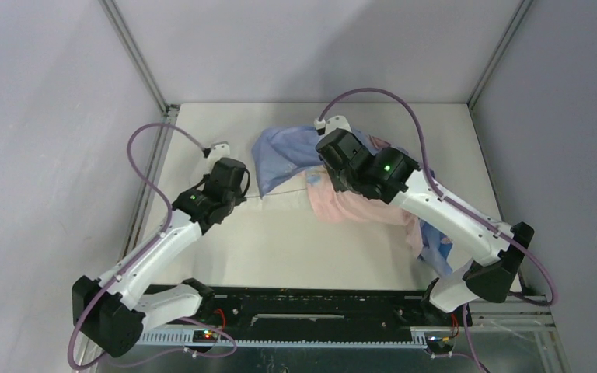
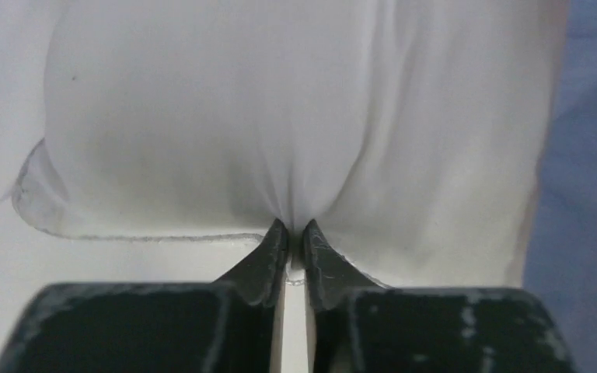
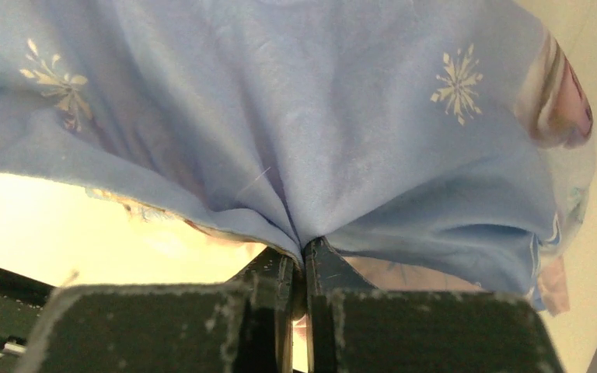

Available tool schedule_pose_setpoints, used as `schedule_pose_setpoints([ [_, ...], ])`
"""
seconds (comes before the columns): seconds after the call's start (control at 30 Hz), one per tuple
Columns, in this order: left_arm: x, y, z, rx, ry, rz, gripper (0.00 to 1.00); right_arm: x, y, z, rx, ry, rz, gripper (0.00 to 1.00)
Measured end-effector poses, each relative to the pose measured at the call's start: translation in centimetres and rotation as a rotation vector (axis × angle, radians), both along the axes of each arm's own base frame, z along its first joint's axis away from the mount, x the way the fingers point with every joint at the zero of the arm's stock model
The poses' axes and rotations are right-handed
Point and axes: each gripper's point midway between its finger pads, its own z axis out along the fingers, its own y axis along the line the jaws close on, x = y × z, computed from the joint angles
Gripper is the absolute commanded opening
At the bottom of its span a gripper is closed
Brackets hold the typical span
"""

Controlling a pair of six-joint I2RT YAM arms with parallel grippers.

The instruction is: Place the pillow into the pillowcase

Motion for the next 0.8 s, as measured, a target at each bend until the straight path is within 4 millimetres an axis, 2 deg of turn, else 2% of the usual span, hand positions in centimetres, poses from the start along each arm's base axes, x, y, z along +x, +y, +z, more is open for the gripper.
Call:
schedule_pose_setpoints([
  [0.17, 0.0, -1.2, 3.2, 0.052, -0.061, -0.078, 0.00, -0.1, -0.5, 1.3, -0.013, -0.010, 0.013, 0.00],
  [0.33, -2.8, -3.0, 7.5, 0.077, -0.094, -0.230, 0.00, -0.7, -2.2, 3.5, -0.024, -0.013, 0.021, 0.00],
  [0.43, -5.5, -5.2, 11.5, 0.038, -0.124, -0.389, 0.00, -1.4, -3.3, 6.4, 0.013, -0.016, 0.044, 0.00],
  [0.5, -6.8, -6.3, 14.2, -0.014, -0.141, -0.466, 0.00, -1.5, -4.3, 9.0, 0.065, -0.034, 0.049, 0.00],
  [0.57, -7.4, -7.6, 17.4, -0.090, -0.169, -0.524, 0.00, -1.1, -5.6, 11.2, 0.120, -0.055, 0.040, 0.00],
  [0.63, -7.2, -9.0, 19.5, -0.185, -0.182, -0.560, 0.00, -0.2, -6.7, 12.4, 0.157, -0.061, 0.023, 0.00],
  [0.67, -6.9, -9.8, 20.1, -0.245, -0.179, -0.577, 0.00, 0.6, -7.0, 12.3, 0.158, -0.051, 0.011, 0.00],
  [0.73, -5.5, -10.8, 19.7, -0.320, -0.145, -0.578, 0.00, 2.7, -7.5, 11.3, 0.143, -0.007, -0.026, 0.03],
  [0.77, -4.4, -11.3, 19.0, -0.354, -0.115, -0.571, 0.00, 4.0, -7.4, 10.3, 0.131, 0.018, -0.042, 0.10],
  [0.8, -2.8, -11.8, 17.6, -0.389, -0.071, -0.554, 0.00, 5.5, -7.1, 8.8, 0.115, 0.054, -0.057, 0.27],
])
